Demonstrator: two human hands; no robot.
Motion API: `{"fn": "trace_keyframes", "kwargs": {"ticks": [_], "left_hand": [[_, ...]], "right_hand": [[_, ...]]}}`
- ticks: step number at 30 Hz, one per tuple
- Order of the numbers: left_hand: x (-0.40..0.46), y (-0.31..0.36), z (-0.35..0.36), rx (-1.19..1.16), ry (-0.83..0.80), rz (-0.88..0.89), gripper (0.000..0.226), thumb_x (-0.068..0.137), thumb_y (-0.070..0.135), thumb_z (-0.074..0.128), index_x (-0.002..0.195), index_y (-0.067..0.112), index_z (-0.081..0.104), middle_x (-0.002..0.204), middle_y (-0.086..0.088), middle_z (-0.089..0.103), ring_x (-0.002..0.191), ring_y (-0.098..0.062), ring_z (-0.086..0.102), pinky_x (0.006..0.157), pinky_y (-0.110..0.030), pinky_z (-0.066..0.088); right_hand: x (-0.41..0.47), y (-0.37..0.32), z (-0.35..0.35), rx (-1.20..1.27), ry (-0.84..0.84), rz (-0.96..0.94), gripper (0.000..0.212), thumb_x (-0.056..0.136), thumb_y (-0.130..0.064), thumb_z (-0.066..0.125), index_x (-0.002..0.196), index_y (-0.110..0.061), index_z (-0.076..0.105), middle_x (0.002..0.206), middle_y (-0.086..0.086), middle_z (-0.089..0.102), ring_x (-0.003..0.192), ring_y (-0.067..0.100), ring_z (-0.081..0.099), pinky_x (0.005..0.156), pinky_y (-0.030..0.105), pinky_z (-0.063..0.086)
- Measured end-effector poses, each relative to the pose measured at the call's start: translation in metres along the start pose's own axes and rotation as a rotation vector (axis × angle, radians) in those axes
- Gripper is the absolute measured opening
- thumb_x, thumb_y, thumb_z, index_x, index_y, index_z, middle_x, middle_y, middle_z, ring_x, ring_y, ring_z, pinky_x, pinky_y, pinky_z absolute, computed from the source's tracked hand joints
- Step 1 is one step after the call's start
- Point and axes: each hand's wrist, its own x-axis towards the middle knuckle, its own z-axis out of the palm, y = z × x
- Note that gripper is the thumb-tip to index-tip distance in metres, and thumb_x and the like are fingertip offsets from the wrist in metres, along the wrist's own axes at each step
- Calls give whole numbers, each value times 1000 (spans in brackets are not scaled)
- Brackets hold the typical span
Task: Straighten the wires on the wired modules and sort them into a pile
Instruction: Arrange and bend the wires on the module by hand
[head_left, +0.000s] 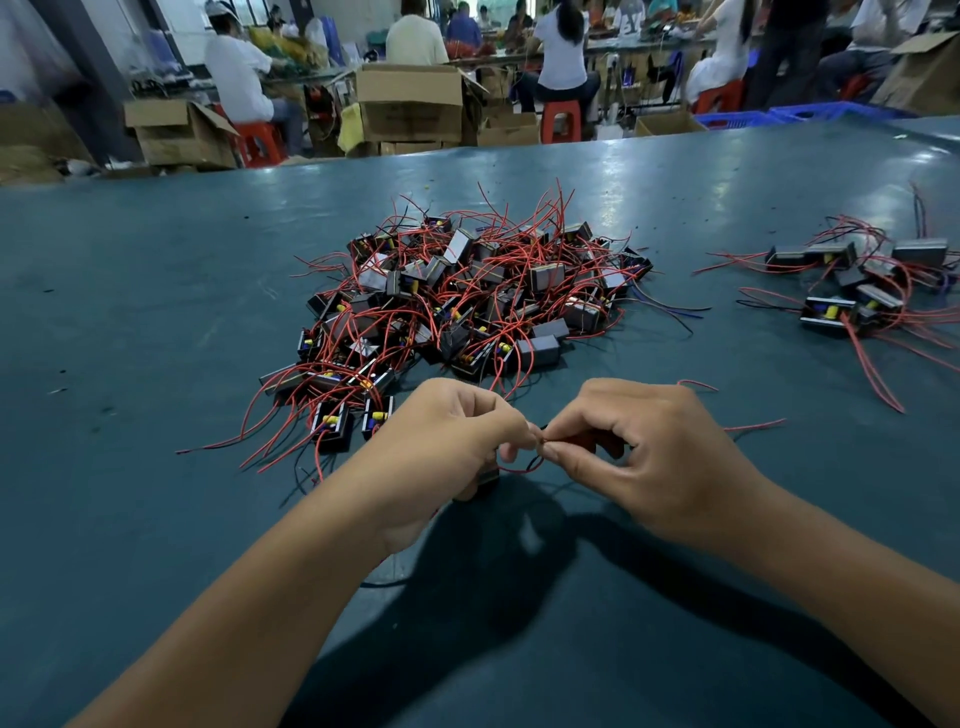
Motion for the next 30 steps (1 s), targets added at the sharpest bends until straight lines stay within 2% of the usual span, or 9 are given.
{"fn": "trace_keyframes", "kwargs": {"ticks": [8, 12, 14, 16, 19, 21, 23, 25, 30], "left_hand": [[-4, 3, 9, -32, 5, -96, 31, 83, 9, 54, 52, 13, 49, 52, 1, 31, 46, -14, 18, 43, -19, 15], [-4, 5, 7, -185, -83, -169, 30, 87, 12, 54, 58, 19, 54, 58, 3, 41, 45, -10, 19, 38, -15, 16], [-2, 5, -2, -66, -23, -7, 21, 91, 12, 60, 71, 18, 59, 60, 6, 46, 45, -8, 30, 39, -18, 25], [0, 3, -13, 306, 89, 325, 14, 92, 10, 67, 85, 21, 64, 69, 11, 55, 54, -7, 43, 51, -17, 37], [1, 3, -18, 634, 93, 647, 16, 87, 11, 77, 97, 22, 72, 90, 9, 59, 67, -5, 47, 64, -12, 35], [3, 1, -19, 741, 52, 743, 13, 86, 18, 78, 99, 18, 75, 97, 4, 60, 79, 0, 51, 71, -15, 38], [4, -2, -18, 821, 37, 797, 14, 88, 26, 74, 99, 19, 76, 100, 3, 61, 89, -10, 58, 74, -29, 48], [4, -3, -19, 861, 65, 851, 12, 89, 26, 73, 98, 19, 77, 98, 2, 61, 87, -18, 60, 70, -39, 51], [6, -4, -22, 939, 85, 993, 7, 92, 21, 71, 94, 18, 77, 91, 1, 62, 81, -20, 56, 58, -43, 49]], "right_hand": [[-1, 0, -1, -284, 17, -213, 13, 93, -19, 65, 85, -10, 70, 77, -1, 57, 70, 16, 51, 65, 23, 40], [-2, 1, -1, -163, 38, -135, 11, 90, -18, 68, 84, -10, 71, 76, -5, 57, 68, 9, 51, 65, 21, 42], [-2, 3, -2, -68, 42, -66, 10, 88, -18, 69, 83, -10, 71, 75, -7, 59, 67, 6, 52, 64, 20, 43], [-3, 6, -3, -8, 36, -23, 9, 88, -19, 69, 83, -11, 72, 75, -9, 59, 67, 3, 53, 65, 16, 42], [-3, 7, -4, 34, 33, -6, 5, 87, -17, 70, 84, -13, 71, 76, -13, 58, 69, 0, 55, 67, 10, 39], [-3, 7, -4, 57, 27, -3, 3, 87, -16, 70, 85, -14, 71, 78, -15, 59, 70, 0, 56, 68, 9, 39], [-4, 8, -3, 67, 24, -2, 2, 87, -16, 70, 86, -15, 72, 78, -16, 59, 70, -1, 56, 68, 9, 38], [-4, 8, -3, 71, 21, -5, 1, 87, -16, 71, 86, -15, 72, 78, -17, 59, 71, -2, 56, 68, 8, 38], [-4, 8, -2, 100, 10, -19, 1, 86, -16, 71, 88, -16, 72, 79, -23, 57, 72, -4, 56, 68, 7, 37]]}}
